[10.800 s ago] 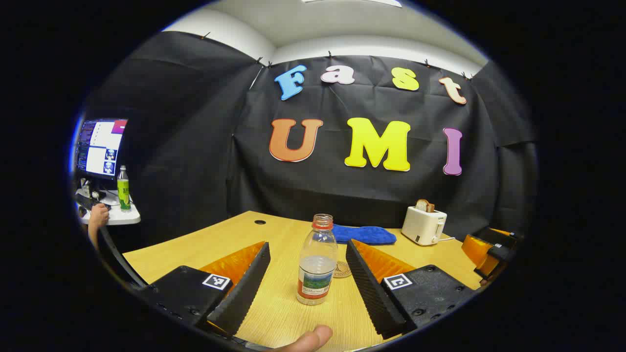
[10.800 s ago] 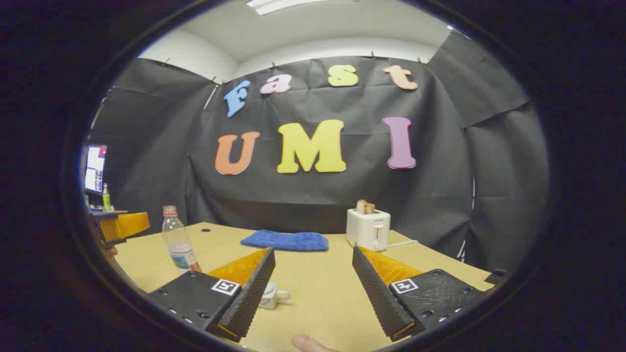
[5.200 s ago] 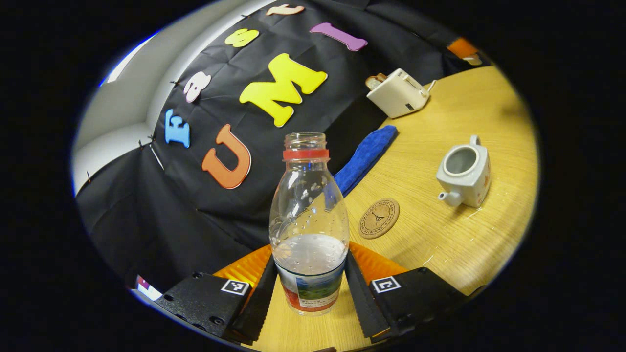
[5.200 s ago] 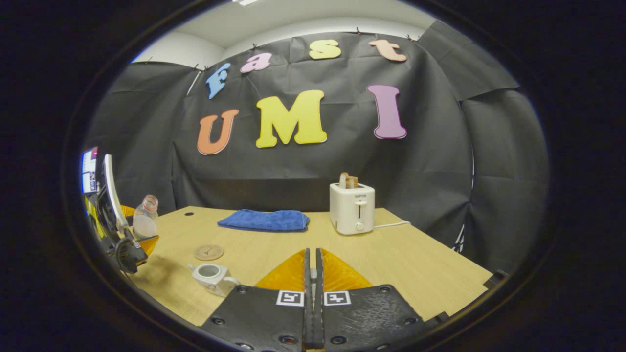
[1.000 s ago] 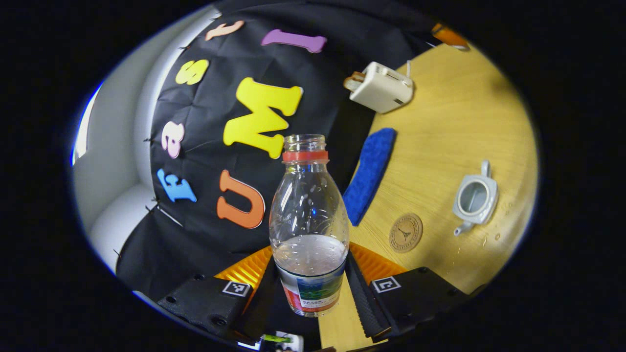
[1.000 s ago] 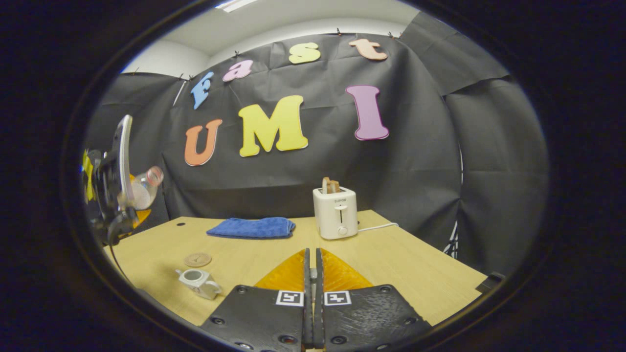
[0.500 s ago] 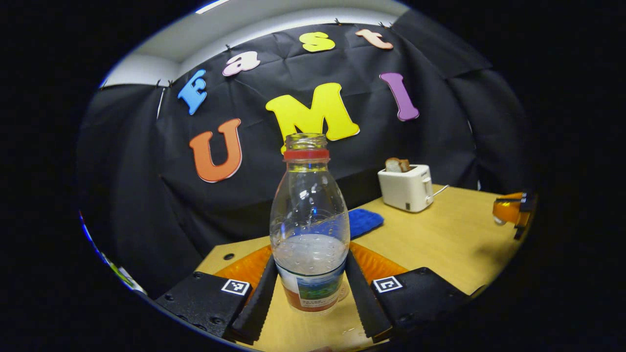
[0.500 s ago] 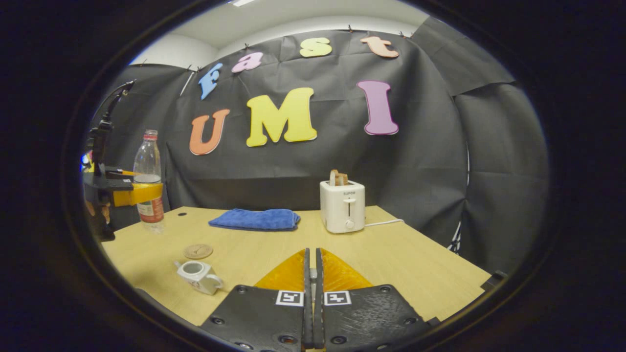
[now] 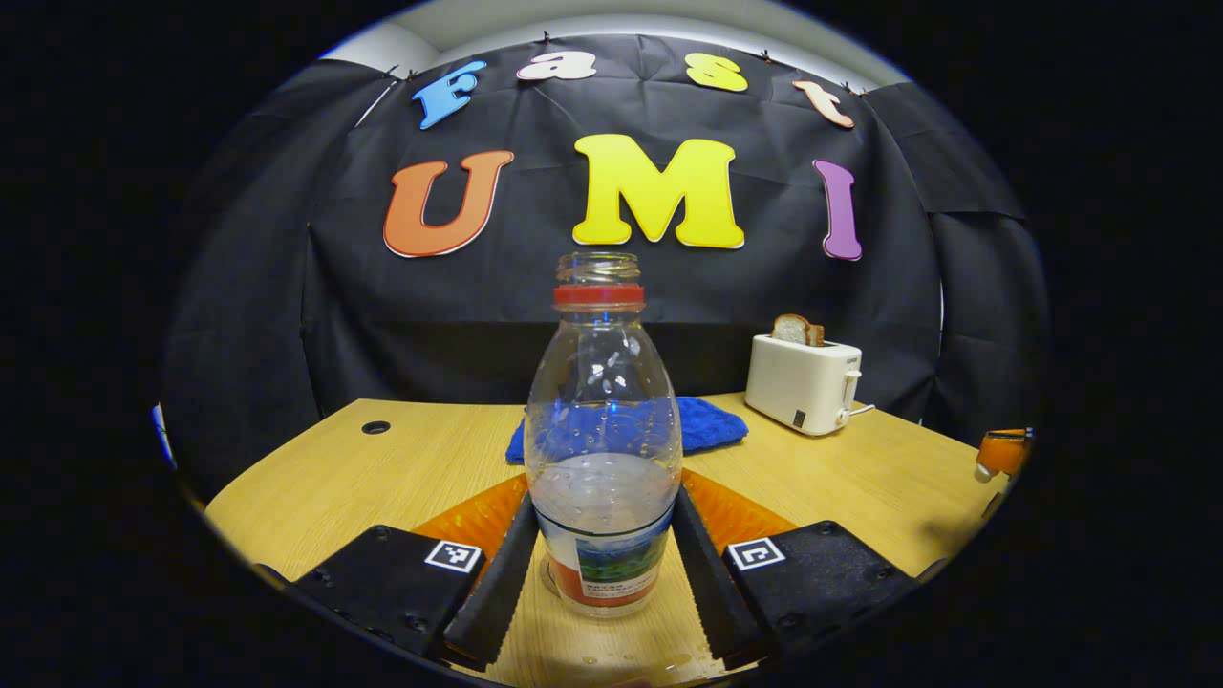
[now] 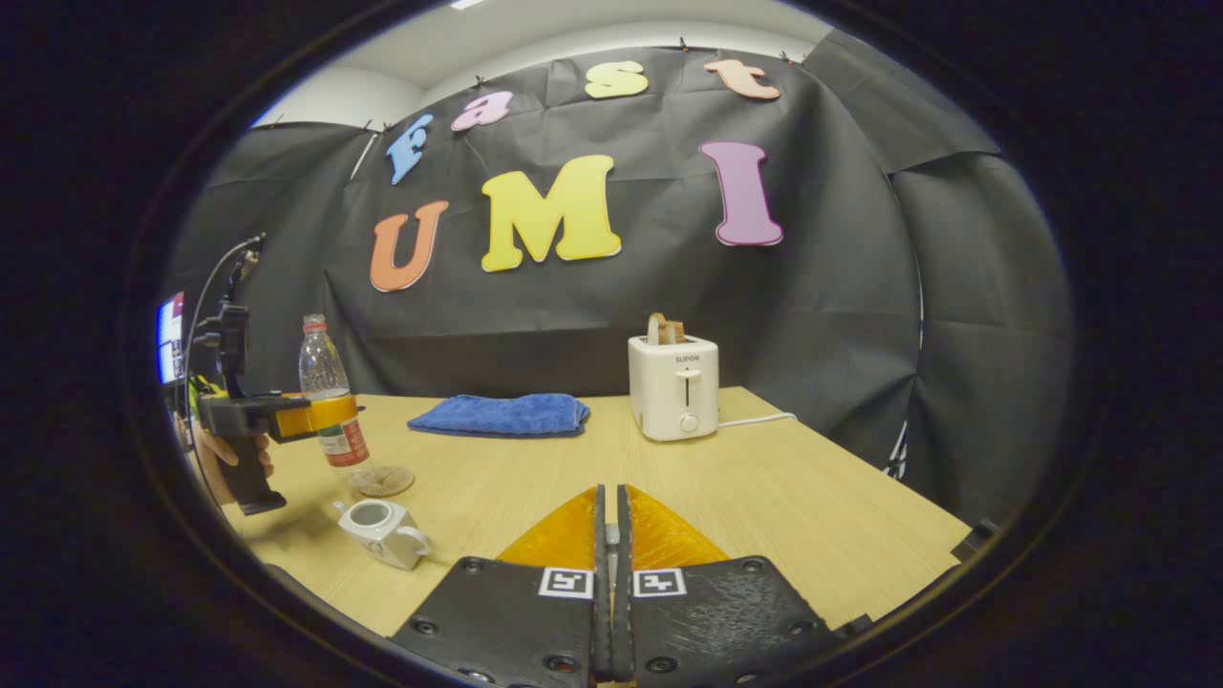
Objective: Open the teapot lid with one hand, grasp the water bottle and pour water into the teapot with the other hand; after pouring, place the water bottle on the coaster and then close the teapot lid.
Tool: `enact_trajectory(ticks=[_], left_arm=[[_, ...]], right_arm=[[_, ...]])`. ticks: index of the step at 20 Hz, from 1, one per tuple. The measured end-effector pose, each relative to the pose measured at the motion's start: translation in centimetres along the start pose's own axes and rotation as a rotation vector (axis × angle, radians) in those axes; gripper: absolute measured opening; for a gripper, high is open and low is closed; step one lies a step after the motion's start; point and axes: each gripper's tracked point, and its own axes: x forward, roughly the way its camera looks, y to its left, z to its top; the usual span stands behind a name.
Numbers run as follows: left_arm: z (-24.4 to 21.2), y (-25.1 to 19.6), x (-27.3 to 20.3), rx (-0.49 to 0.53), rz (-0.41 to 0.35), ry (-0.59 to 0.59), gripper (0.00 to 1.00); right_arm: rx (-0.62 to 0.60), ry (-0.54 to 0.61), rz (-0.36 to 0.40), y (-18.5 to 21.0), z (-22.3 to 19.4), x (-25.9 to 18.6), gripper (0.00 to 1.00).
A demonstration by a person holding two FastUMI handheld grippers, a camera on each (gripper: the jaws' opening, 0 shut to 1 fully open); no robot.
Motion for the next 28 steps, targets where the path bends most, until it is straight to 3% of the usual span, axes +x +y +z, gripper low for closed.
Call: enact_trajectory(ticks=[16, 18, 23, 28], left_arm=[[-0.8, 0.0, 2.6, 0.027, -0.013, -0.007, 0.80], [-0.8, -0.1, 2.2, 0.034, -0.018, -0.011, 0.81], [1.7, 0.4, 0.2, 0.027, -0.022, -0.099, 0.98], [1.7, 1.1, -1.0, 0.037, -0.008, -0.087, 0.97]], right_arm=[[-0.057, 0.091, 0.011, 2.0, -4.1, 1.9, 0.01], [-0.060, 0.096, 0.015, 2.2, -4.4, 2.0, 0.00], [-0.076, 0.094, 0.029, 2.8, -4.3, 1.8, 0.01], [-0.078, 0.092, 0.035, 3.6, -4.1, 1.5, 0.01]])
